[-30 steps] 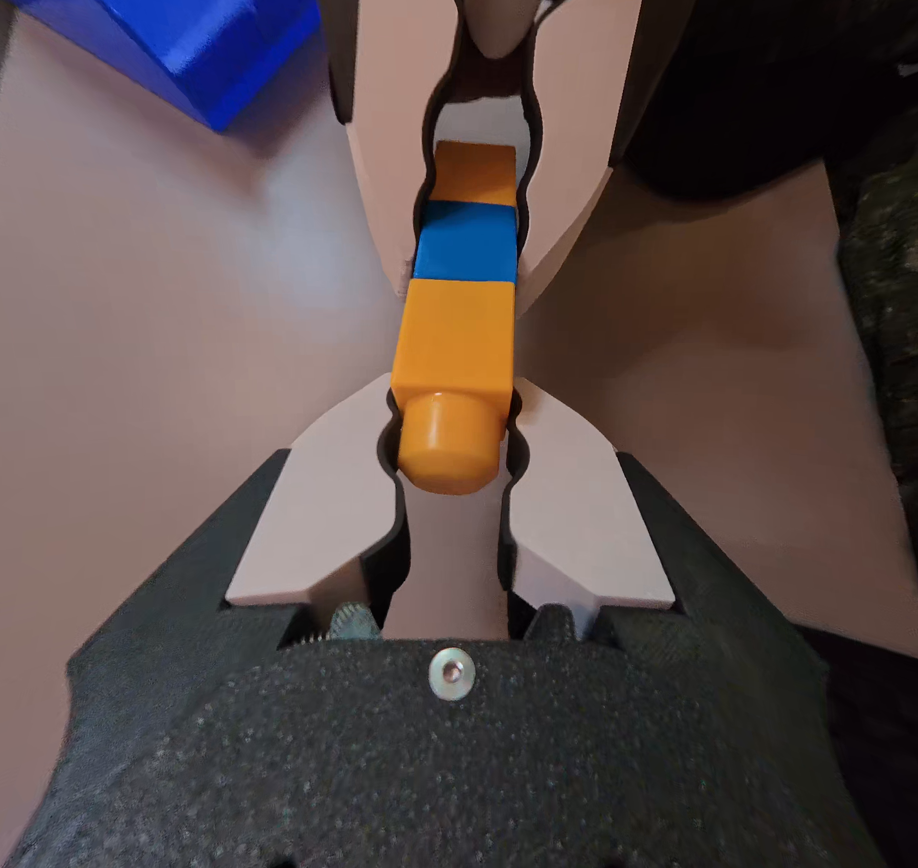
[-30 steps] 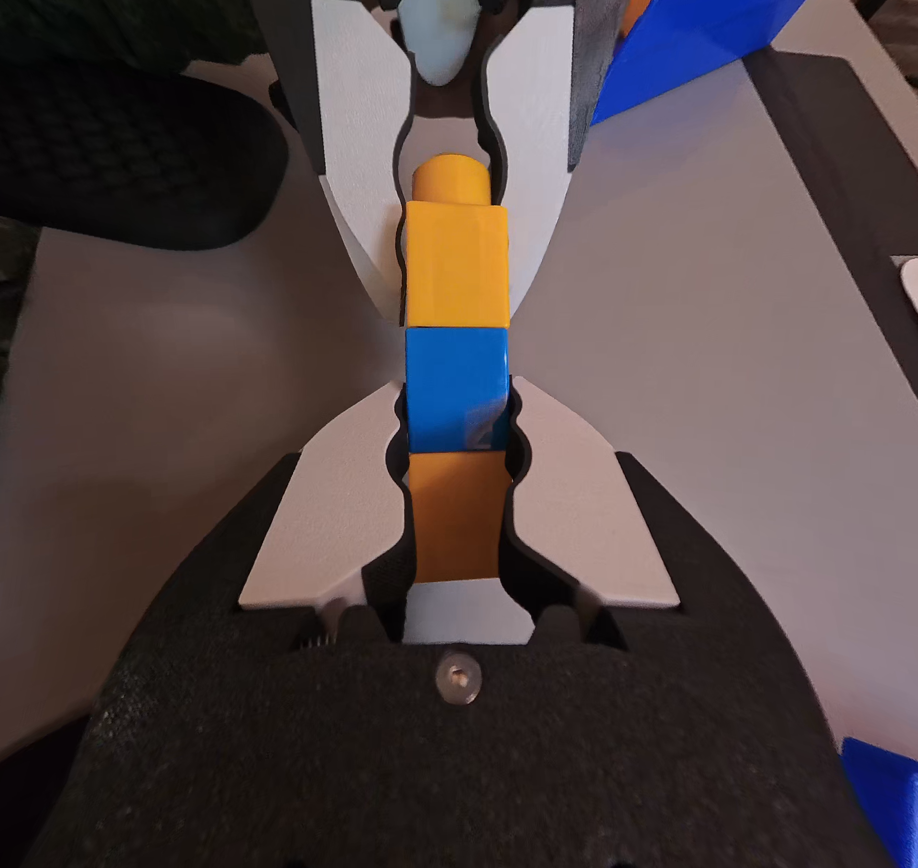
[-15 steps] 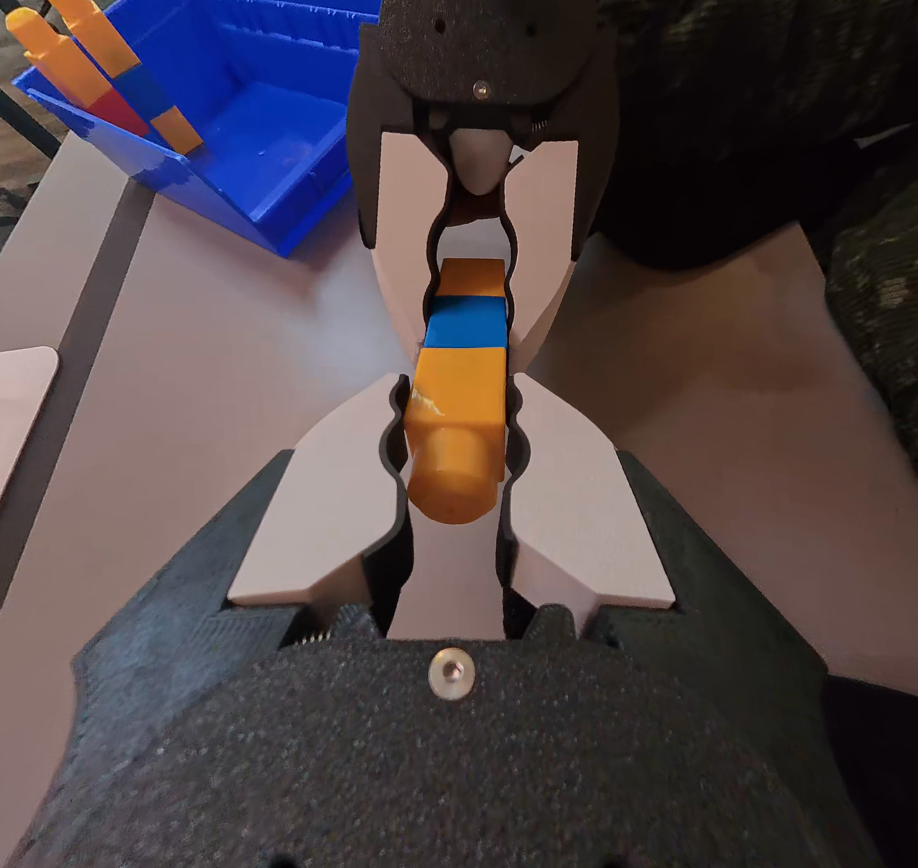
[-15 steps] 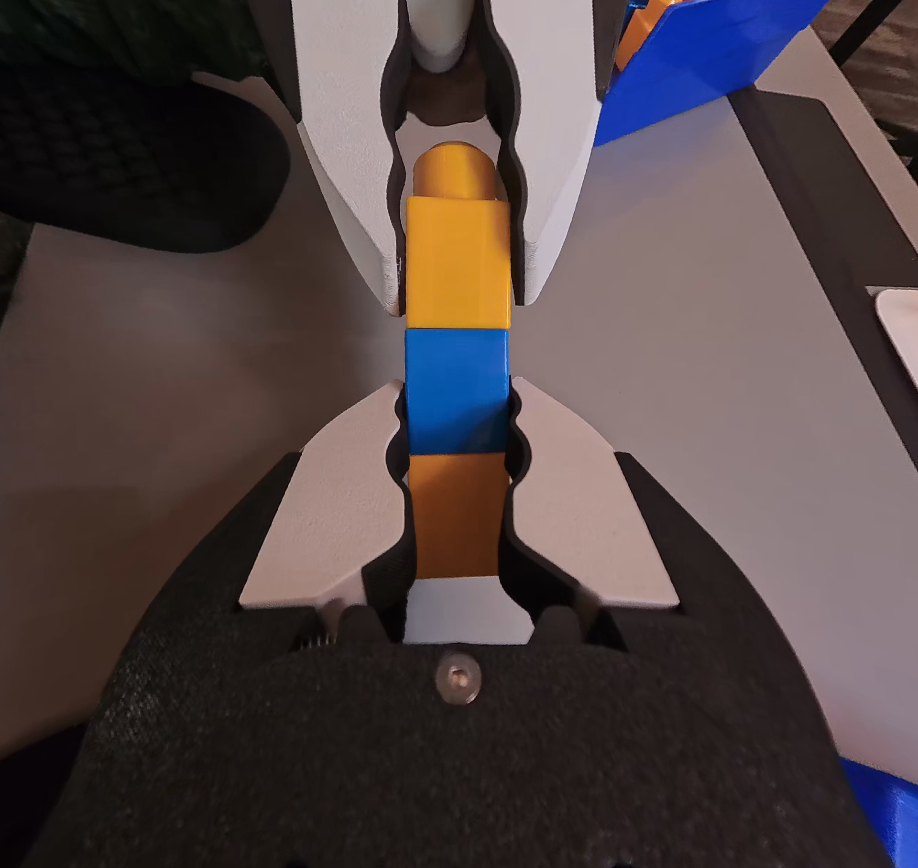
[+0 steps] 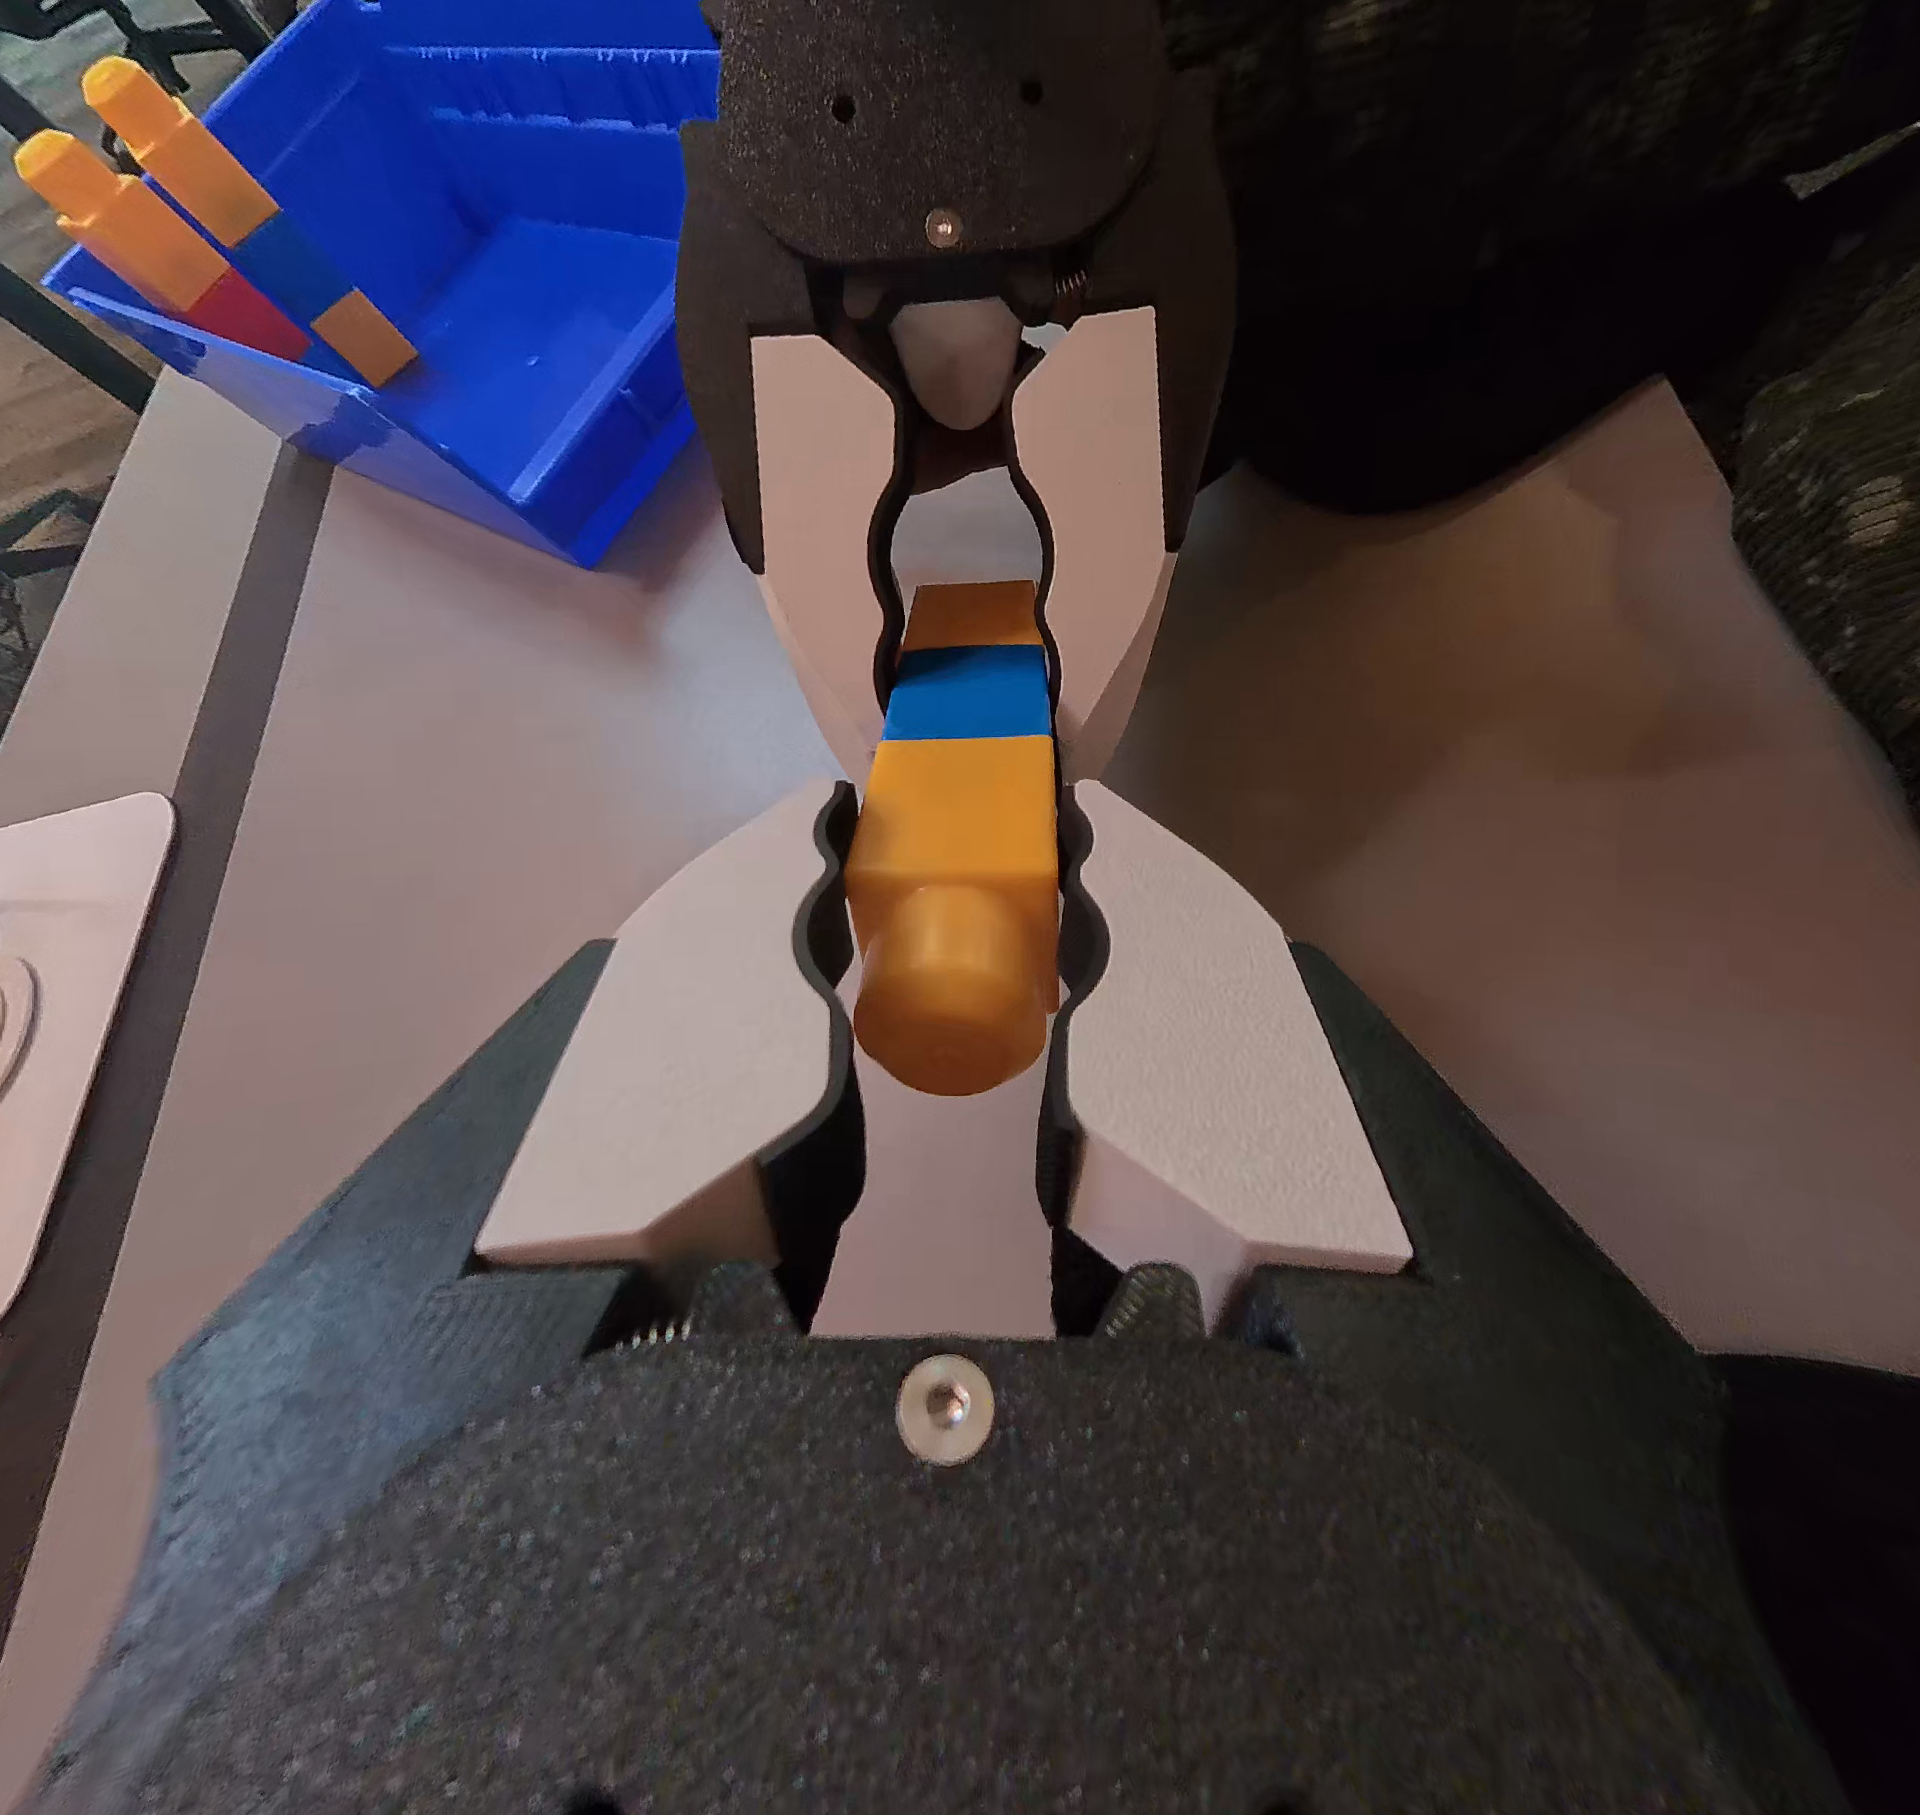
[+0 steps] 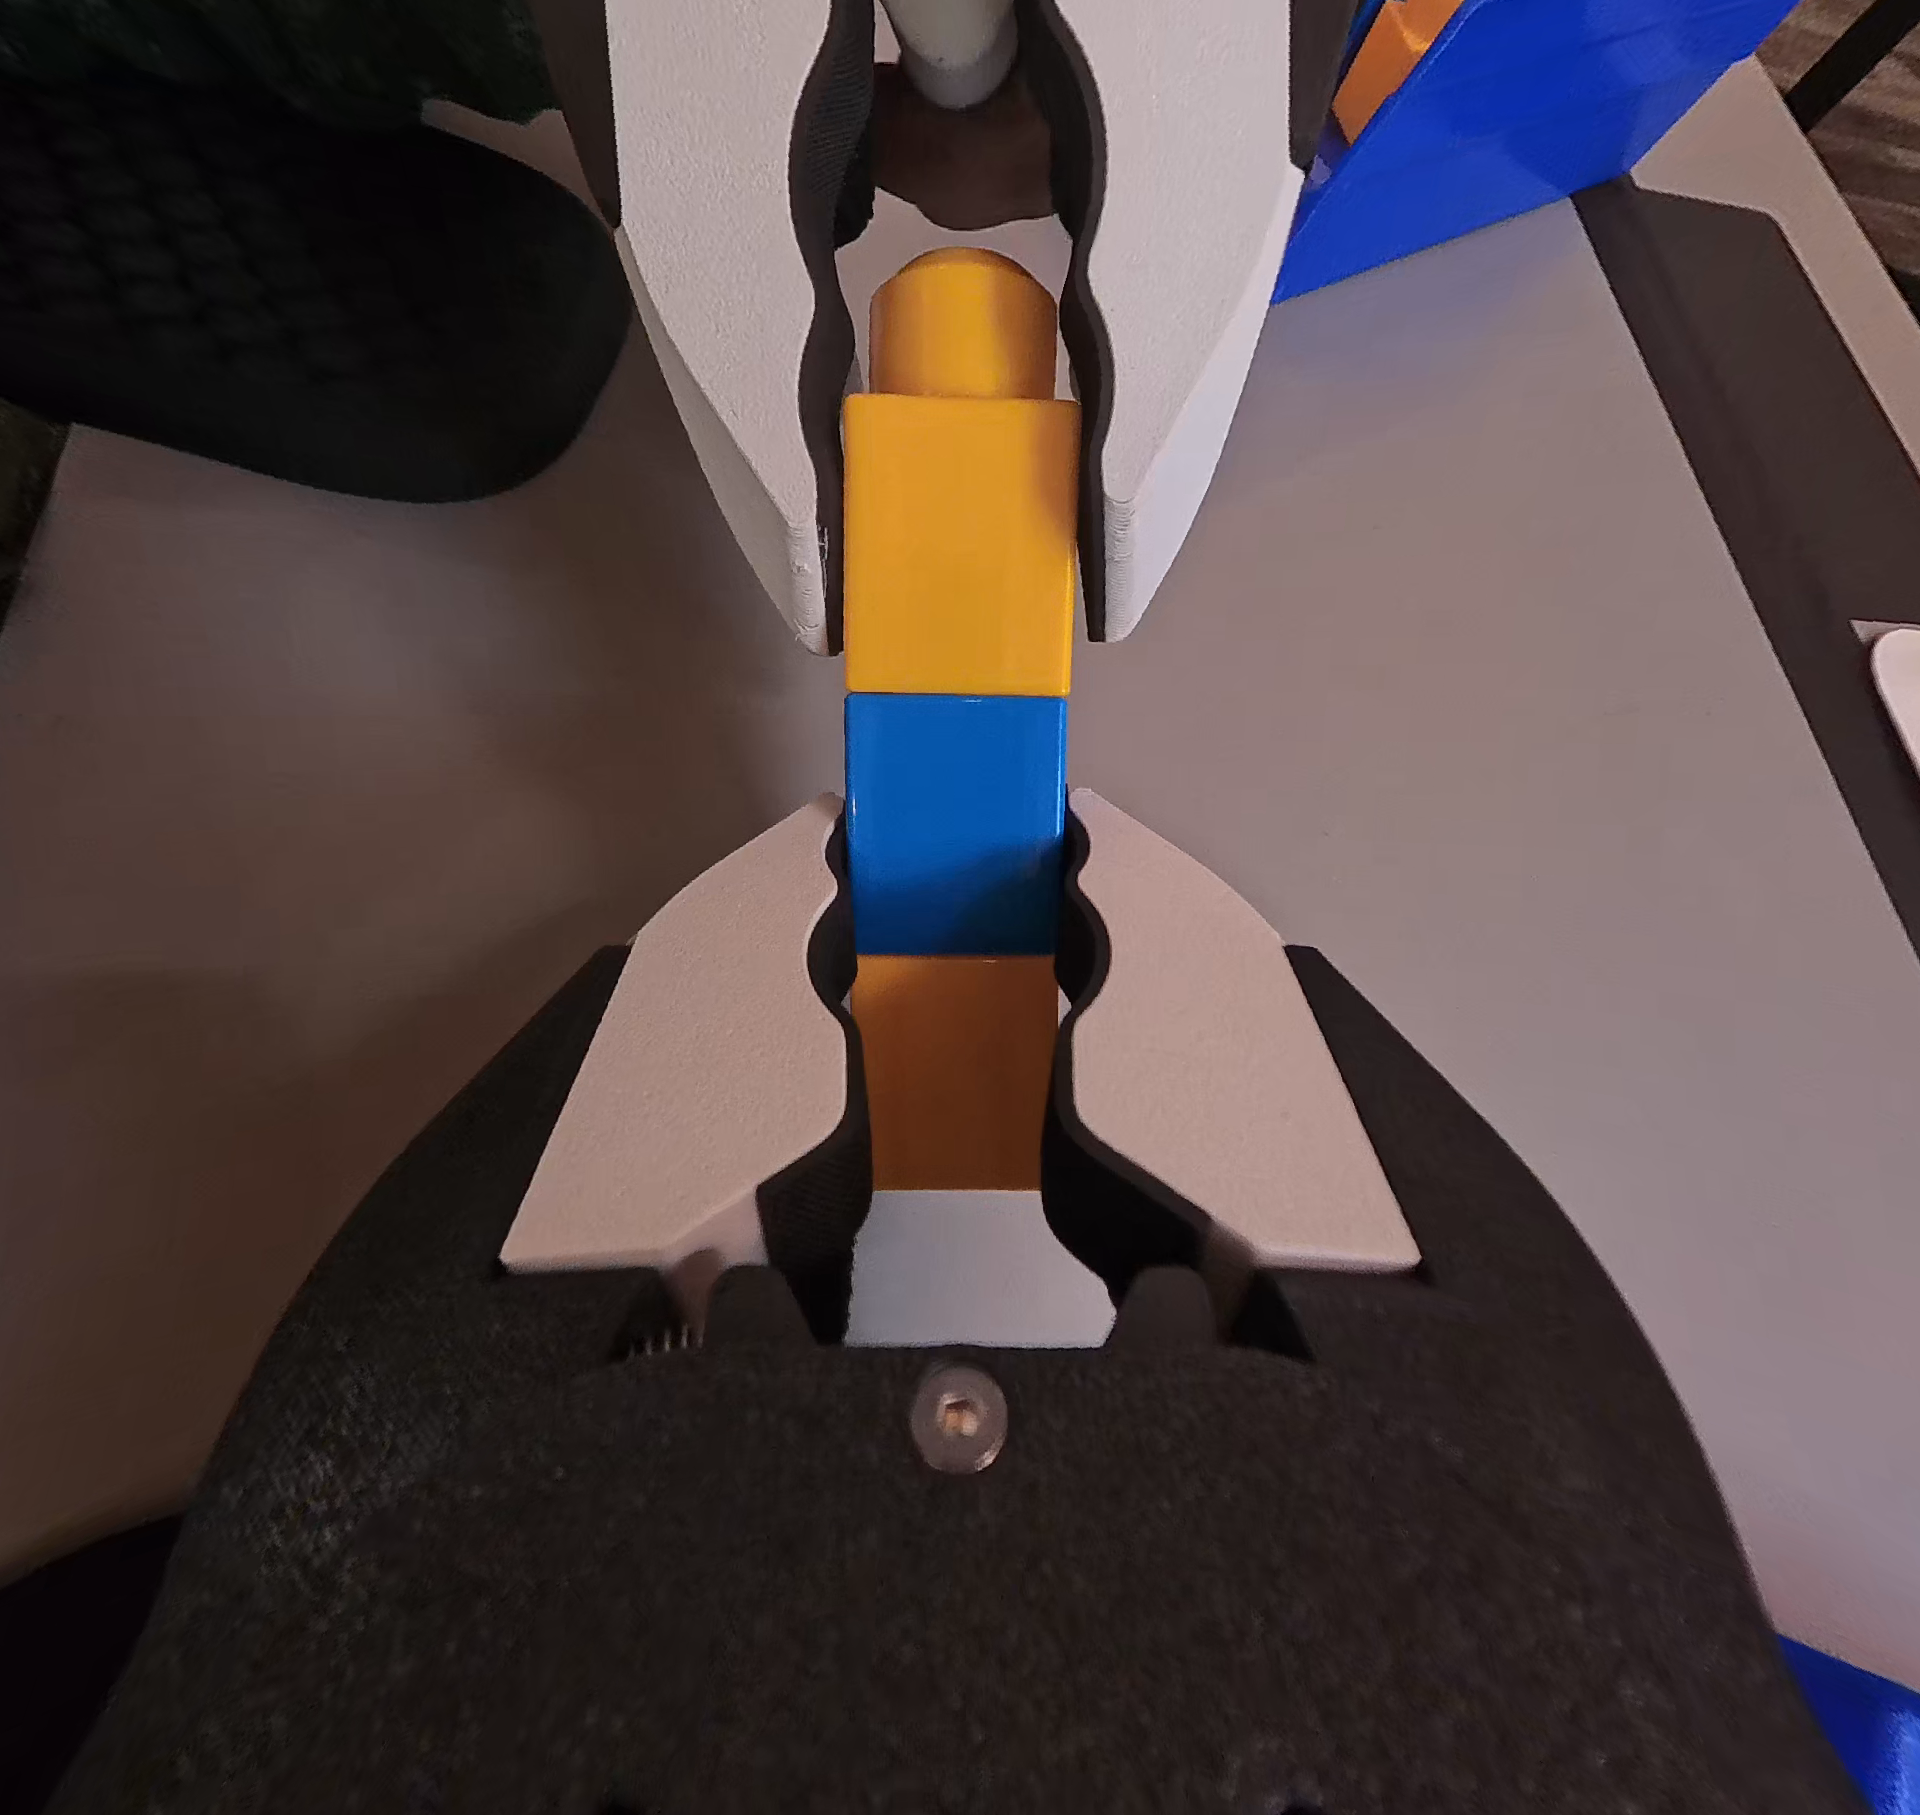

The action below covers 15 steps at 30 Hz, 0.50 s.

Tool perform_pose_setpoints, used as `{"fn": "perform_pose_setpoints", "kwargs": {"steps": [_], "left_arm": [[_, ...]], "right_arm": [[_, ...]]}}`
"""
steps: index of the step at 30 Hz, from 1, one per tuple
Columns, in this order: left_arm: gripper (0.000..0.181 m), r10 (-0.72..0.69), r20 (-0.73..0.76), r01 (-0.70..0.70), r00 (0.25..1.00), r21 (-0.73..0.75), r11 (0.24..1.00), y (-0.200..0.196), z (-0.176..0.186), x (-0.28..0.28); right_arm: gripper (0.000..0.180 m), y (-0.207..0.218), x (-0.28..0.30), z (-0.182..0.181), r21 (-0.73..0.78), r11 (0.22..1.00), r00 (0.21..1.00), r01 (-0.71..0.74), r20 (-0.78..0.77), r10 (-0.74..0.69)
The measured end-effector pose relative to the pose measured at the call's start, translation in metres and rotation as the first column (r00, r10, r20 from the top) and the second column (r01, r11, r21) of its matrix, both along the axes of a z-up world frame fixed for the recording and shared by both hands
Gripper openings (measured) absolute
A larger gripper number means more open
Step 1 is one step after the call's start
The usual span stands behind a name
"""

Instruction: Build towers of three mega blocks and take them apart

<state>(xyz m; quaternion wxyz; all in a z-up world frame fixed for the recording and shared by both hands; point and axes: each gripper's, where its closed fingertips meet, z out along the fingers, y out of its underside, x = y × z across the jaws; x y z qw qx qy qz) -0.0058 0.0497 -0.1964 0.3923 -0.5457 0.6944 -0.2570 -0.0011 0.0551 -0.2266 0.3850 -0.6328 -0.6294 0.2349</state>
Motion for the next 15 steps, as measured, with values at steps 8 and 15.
{"fn": "perform_pose_setpoints", "kwargs": {"steps": [8, 15], "left_arm": [[0.037, 0.027, -0.007, -0.028, 1.000, -0.022, 0.999, 0.0030, -0.0020, -0.0003], [0.037, 0.041, -0.003, -0.041, 0.999, -0.026, 0.999, 0.0049, -0.0028, -0.0007]], "right_arm": [[0.035, 0.0022, -0.0001, -0.0022, 0.001, 1.000, 1.000, 0.013, 0.007, -0.013], [0.036, 0.0049, -0.0005, -0.0035, 0.024, 0.999, 0.999, 0.028, 0.015, -0.028]]}}
